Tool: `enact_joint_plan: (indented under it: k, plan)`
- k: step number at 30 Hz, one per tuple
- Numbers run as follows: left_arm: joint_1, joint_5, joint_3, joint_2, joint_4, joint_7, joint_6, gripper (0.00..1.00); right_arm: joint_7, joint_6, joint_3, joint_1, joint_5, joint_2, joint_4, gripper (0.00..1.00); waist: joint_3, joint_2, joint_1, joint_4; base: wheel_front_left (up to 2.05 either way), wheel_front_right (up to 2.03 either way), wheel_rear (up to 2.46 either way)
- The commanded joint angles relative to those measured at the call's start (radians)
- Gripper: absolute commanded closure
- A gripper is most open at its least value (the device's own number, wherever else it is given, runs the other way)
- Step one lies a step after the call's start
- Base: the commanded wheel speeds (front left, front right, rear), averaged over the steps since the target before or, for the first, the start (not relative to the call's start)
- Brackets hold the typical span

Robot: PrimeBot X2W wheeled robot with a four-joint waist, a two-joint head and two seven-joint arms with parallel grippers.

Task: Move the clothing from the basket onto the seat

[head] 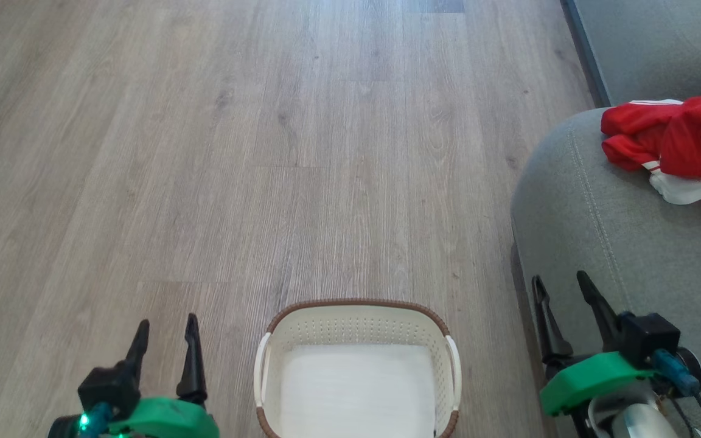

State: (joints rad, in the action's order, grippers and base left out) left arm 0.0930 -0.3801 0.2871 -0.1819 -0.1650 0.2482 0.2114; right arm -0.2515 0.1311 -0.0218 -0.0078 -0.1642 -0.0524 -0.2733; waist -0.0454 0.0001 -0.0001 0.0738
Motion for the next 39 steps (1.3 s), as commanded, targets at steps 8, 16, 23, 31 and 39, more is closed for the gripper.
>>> enact_joint_plan:
  k: [8, 16, 23, 31, 39]
  plan:
    - [-0.024, 0.022, -0.057, 0.012, 0.015, 0.014, -0.017, 0.00, -0.010, 0.000, -0.028, -0.030, -0.008, 0.002, 0.012, 0.00, 0.000, -0.0001, 0.0001, 0.000, 0.00, 0.00, 0.00]
    - [-0.028, 0.033, -0.067, 0.022, 0.003, 0.014, -0.030, 0.00, -0.010, 0.000, -0.024, -0.032, -0.010, 0.002, 0.008, 0.00, -0.001, -0.0001, 0.0001, 0.005, 0.00, 0.00, 0.00]
    - [-0.030, 0.044, -0.078, 0.029, 0.003, 0.014, -0.037, 0.00, -0.010, 0.000, -0.021, -0.034, -0.012, 0.002, 0.005, 0.00, -0.002, -0.0001, 0.0001, 0.007, 0.00, 0.00, 0.00]
    - [0.015, 0.021, -0.038, 0.040, -0.086, -0.005, -0.039, 1.00, 0.007, 0.000, -0.004, 0.014, -0.019, 0.000, -0.090, 1.00, -0.002, -0.0001, 0.0001, 0.006, 0.00, 0.00, 0.00]
    - [0.001, -0.061, -0.061, 0.045, -0.086, -0.027, -0.058, 1.00, 0.030, 0.000, 0.006, 0.006, -0.111, 0.000, -0.082, 1.00, 0.002, -0.0001, 0.0001, 0.001, 0.00, 0.00, 0.00]
